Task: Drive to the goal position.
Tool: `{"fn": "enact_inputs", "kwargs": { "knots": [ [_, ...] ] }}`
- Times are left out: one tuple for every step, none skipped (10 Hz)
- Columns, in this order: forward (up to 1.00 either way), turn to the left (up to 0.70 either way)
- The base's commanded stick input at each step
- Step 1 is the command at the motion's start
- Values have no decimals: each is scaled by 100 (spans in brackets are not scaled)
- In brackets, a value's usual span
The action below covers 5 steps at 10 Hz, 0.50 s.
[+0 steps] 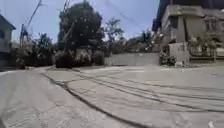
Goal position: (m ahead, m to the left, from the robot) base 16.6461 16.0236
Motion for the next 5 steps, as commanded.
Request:
{"fn": "enact_inputs", "kwargs": {
  "knots": [
    [100,1],
    [100,1],
    [100,1],
    [100,1],
    [100,1]
  ]
}}
